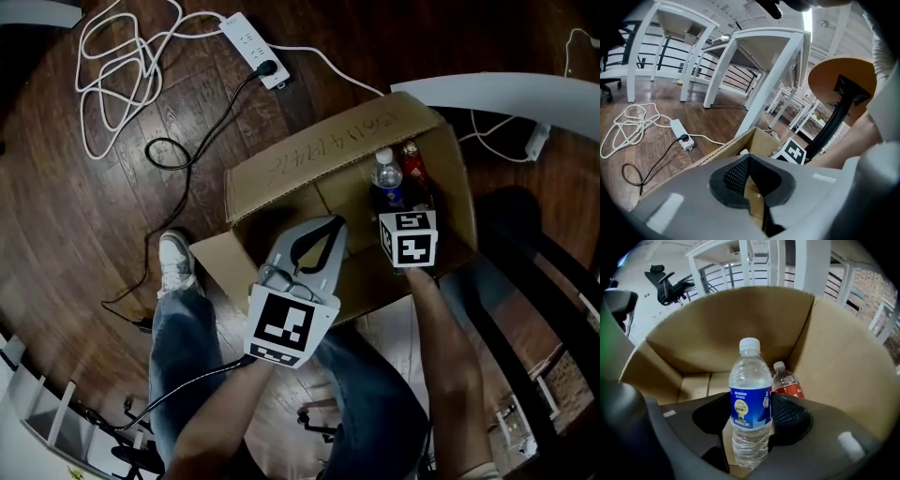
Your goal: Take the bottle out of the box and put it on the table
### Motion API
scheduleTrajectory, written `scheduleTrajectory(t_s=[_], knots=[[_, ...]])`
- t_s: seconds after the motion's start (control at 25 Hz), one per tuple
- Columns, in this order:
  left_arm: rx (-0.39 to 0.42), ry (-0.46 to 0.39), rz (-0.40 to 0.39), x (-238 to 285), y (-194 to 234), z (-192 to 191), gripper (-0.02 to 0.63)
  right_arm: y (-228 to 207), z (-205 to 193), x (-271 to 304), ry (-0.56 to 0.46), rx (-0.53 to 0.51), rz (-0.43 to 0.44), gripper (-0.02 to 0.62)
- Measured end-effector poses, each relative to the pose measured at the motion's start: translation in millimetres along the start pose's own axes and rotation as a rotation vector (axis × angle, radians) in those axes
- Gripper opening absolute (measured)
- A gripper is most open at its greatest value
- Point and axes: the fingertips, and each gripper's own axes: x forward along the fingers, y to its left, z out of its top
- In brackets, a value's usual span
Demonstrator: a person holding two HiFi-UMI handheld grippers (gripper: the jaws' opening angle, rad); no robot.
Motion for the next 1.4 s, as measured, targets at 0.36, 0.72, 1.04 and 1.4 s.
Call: scheduleTrajectory(t_s=[0.36,0.72,1.04,1.4], knots=[[0.024,0.001,-0.046,-31.1,-16.2,41.3,-0.017,22.3,24.0,-60.3,-0.080,0.106,0.006,0.250],[0.095,0.001,-0.087,-78.4,-39.5,107.9,-0.017,51.9,69.5,-159.2,-0.191,0.195,-0.003,0.253],[0.170,0.010,-0.125,-125.8,-68.5,163.9,-0.017,73.5,115.7,-254.3,-0.301,0.259,-0.026,0.255],[0.254,-0.012,-0.162,-178.9,-108.7,232.5,-0.017,94.7,161.3,-388.6,-0.444,0.354,-0.072,0.255]])
